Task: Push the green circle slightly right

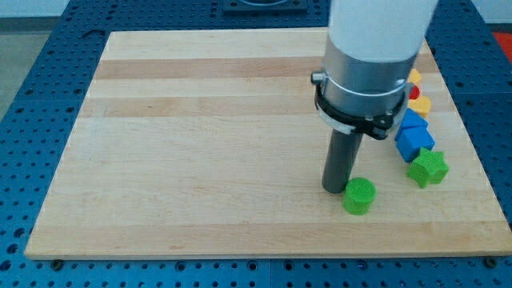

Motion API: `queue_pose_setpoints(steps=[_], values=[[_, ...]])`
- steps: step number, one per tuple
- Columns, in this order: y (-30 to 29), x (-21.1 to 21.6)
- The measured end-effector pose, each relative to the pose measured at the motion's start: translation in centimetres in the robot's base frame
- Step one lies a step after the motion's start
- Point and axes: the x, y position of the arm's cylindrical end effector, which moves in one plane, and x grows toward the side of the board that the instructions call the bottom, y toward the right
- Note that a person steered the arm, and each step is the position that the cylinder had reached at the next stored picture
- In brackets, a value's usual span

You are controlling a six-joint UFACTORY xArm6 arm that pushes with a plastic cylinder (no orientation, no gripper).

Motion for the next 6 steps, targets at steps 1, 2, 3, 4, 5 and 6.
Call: queue_pose_setpoints(steps=[1,2,3,4,5,6], values=[[-2.7,0.0],[-4.3,1.3],[-2.6,2.7],[1.2,2.7],[3.9,2.7],[2.3,2.7]])
